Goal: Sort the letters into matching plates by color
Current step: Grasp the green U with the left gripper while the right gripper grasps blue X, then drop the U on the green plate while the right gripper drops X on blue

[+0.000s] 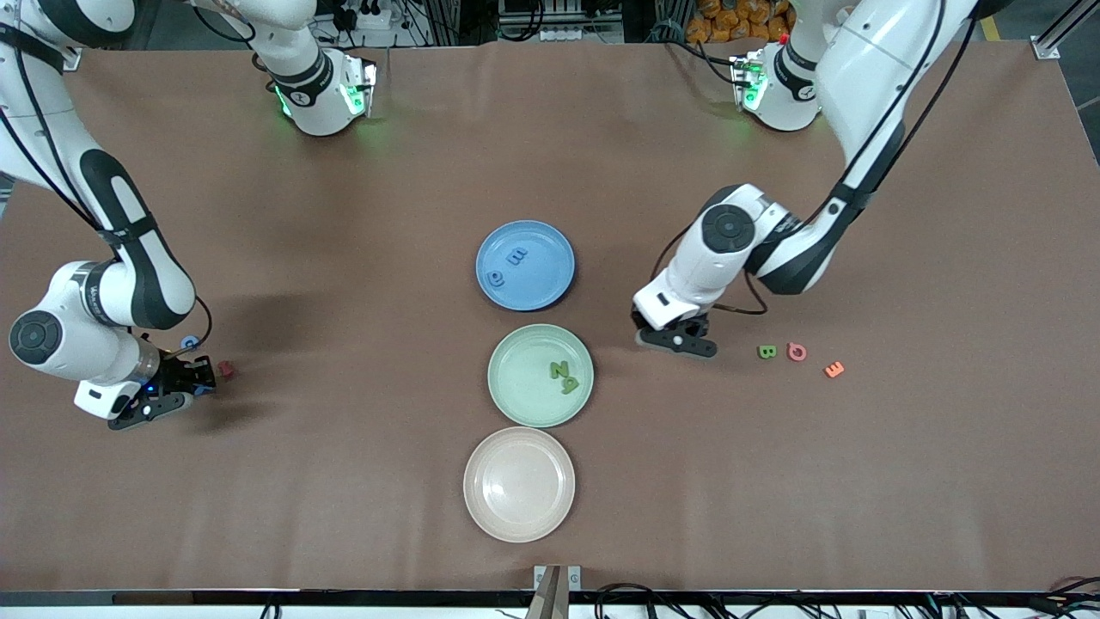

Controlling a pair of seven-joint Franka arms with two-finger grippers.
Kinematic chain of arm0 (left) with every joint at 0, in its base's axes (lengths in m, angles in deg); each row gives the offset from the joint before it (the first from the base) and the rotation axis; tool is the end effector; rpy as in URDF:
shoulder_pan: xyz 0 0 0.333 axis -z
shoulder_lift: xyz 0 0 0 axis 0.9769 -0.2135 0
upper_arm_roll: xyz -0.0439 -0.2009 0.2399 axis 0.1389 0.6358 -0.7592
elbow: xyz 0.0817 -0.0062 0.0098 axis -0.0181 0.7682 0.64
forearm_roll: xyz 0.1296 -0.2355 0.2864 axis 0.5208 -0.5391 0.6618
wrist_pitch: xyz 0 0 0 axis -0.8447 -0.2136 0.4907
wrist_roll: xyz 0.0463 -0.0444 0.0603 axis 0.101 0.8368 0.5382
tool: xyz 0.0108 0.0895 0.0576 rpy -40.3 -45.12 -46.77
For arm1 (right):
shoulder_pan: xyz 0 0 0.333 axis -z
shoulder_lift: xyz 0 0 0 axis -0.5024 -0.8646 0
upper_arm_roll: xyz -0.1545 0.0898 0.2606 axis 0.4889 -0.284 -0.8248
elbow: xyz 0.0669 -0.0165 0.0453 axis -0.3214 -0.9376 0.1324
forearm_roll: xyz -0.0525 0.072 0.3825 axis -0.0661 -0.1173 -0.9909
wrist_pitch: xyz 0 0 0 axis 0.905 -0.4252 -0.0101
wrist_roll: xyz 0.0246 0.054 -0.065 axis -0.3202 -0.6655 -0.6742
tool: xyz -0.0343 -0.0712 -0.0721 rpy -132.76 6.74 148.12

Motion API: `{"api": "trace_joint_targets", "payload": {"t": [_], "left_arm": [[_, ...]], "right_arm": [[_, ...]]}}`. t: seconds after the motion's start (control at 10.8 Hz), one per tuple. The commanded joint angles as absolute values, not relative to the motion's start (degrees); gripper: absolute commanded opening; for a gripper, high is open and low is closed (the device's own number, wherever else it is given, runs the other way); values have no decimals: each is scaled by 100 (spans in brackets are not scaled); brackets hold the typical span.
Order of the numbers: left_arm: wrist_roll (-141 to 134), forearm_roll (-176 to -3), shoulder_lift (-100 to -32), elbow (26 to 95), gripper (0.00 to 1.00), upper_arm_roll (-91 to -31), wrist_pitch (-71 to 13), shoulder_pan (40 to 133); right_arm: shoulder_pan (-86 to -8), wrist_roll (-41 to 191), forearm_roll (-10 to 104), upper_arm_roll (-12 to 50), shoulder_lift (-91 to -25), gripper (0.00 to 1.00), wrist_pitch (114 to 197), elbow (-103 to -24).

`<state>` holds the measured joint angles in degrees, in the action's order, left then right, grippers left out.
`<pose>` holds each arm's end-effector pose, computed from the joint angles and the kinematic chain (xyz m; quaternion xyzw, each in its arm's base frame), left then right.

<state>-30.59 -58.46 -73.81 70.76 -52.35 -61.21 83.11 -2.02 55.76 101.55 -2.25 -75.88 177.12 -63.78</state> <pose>0.5458 -0.3369 0.2329 0.9902 -0.1046 0.0712 0.0587 0.6462 -0.1598 0.1759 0.9825 0.1858 -0.0107 0.0094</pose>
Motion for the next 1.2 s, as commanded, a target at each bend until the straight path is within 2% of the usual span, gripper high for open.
{"api": "trace_joint_targets", "payload": {"t": [0.0, 0.09, 0.46, 0.55, 0.65, 0.83, 1.11], "left_arm": [[-4293, -5974, -8068, 5925, 0, -5229, -6166, 8803], [-4636, -5975, -8181, 5688, 0, -5229, -6340, 8961], [-5516, -5957, -8569, 5449, 0, -5316, -7701, 9787], [-5570, -5922, -8552, 5344, 61, -5456, -7731, 9885], [-5545, -5844, -8517, 5326, 100, -5683, -7731, 10060], [-5545, -5755, -8429, 5352, 100, -6019, -7705, 10132], [-5475, -5764, -8385, 5300, 100, -6378, -7713, 10062]], "right_arm": [[-150, 5538, 10076, -472, -7478, 10, 16966, -5933], [-203, 5642, 10067, -569, -7434, 10, 16544, -5757], [-571, 7264, 10058, -1035, -7135, 10, 15952, -5764], [-668, 7783, 10058, -1210, -7082, 10, 15785, -5764], [-721, 8336, 10032, -1456, -7029, 11, 15618, -5807], [-870, 9400, 9928, -1896, -6907, 11, 15433, -5930], [-1563, 10614, 9050, -2012, -6696, 11, 15484, -6167]]}}
